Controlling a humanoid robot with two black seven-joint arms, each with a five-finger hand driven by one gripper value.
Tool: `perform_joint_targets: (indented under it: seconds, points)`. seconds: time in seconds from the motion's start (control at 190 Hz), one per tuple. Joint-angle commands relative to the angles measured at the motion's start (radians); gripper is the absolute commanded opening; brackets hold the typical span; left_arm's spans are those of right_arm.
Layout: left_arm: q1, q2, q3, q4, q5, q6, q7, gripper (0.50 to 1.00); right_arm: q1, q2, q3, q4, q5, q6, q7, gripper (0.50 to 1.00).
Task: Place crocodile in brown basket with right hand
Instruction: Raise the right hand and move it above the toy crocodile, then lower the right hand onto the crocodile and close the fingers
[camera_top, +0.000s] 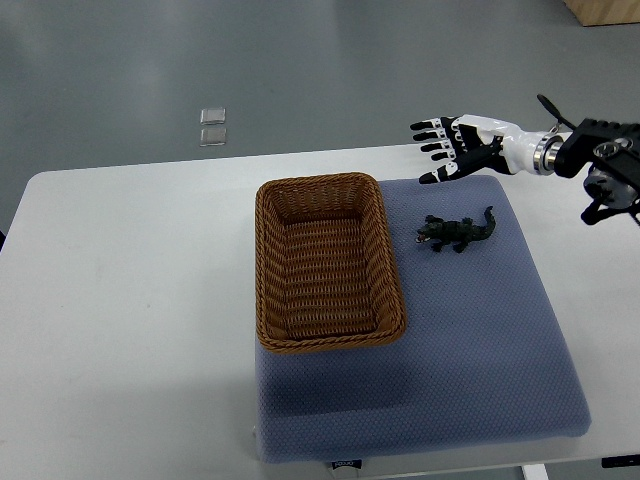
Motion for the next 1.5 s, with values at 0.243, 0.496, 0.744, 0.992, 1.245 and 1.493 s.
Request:
perform_joint_targets:
  seconds: [0.243,0.496,0.744,0.992,1.245,1.493]
  points:
    - [-0.009,0.0,0.001,0.0,0.0,0.0,0.0,1.0,0.284,-0.082,-0.402,0.137,-0.069,0.038,-0.188,0.93]
    - [-0.009,0.0,0.001,0.001,0.0,0.0,0.0,1.0,0.283,-0.107,-0.485,0.285,-0.085,0.02,-0.196,0.93]
    - [-0.009,0.0,0.001,0.001,0.0,0.0,0.0,1.0,0.24,-0.068,-0.517,0.285,-0.162,-0.077,-0.196,0.917]
    - [-0.009,0.0,-0.001,0.001,0.0,0.0,0.0,1.0,0.178,-0.038,-0.519,0.275,-0.222,-0.128,-0.193,0.907]
    - [-0.009,0.0,-0.001,0.001,0.0,0.0,0.0,1.0,0.119,-0.009,-0.52,0.233,-0.286,-0.169,-0.191,0.838]
    - [-0.009,0.0,-0.001,0.003,0.0,0.001,0.0,1.0,0.102,0.005,-0.52,0.212,-0.292,-0.175,-0.19,0.75]
